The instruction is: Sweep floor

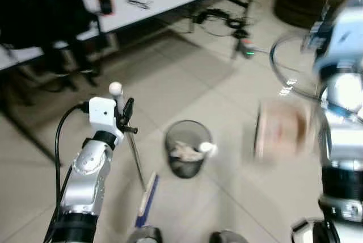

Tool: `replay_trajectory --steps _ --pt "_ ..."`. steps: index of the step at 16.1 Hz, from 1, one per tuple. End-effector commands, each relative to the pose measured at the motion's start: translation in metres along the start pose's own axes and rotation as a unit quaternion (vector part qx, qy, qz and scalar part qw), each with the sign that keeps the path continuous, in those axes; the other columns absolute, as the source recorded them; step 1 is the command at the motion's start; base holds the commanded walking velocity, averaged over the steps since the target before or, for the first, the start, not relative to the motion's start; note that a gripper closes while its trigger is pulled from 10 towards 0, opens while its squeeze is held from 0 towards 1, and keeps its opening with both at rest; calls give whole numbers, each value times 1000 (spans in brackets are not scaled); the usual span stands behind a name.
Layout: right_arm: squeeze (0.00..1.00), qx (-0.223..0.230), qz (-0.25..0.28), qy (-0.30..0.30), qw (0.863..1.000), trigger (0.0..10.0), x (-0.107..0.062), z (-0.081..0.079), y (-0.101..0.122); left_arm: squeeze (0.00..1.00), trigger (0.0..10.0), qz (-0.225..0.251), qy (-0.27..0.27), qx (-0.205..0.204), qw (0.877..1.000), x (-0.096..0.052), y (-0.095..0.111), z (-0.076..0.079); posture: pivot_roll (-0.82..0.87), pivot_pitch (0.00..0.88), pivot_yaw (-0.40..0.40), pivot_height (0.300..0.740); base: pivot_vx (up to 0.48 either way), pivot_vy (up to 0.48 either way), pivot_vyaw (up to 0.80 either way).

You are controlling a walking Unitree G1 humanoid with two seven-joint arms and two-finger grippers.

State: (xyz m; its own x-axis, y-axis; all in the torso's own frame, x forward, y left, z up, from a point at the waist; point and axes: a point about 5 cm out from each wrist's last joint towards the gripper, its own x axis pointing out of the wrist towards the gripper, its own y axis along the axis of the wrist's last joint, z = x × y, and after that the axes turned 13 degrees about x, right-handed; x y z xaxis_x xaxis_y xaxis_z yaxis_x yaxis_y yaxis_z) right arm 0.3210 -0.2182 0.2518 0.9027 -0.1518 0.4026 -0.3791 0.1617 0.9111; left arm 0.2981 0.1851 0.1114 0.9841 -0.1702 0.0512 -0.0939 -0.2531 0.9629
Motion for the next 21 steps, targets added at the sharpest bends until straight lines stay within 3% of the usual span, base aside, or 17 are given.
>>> replay_trajectory --steps 1,4,7,11,14,21 --pt "0 0 29 19 999 10000 0 -5 21 0 10000 40 -2 1 999 9 17 3 -175 81 -61 740 0 0 -800" --pt "0 20 5 12 1000 10000 -10 -11 12 0 10000 45 -7 -8 999 11 19 10 -152 79 -44 740 0 0 -800" --pt "0 55 -41 -21 997 10000 -36 -19 -32 0 10000 41 -22 10 999 9 19 14 -98 80 33 740 0 0 -800" --pt "0 69 -102 -53 991 10000 -59 -18 -63 0 10000 38 -87 30 995 1 15 26 -98 84 79 740 0 0 -800" --pt "0 74 -103 -59 990 10000 -65 -17 -66 0 10000 46 -99 10 994 -1 17 29 -101 94 84 740 0 0 -800" --pt "0 69 -101 -51 991 10000 -69 -24 -58 0 10000 69 -77 18 995 -1 28 24 -85 114 64 740 0 -41 -800"
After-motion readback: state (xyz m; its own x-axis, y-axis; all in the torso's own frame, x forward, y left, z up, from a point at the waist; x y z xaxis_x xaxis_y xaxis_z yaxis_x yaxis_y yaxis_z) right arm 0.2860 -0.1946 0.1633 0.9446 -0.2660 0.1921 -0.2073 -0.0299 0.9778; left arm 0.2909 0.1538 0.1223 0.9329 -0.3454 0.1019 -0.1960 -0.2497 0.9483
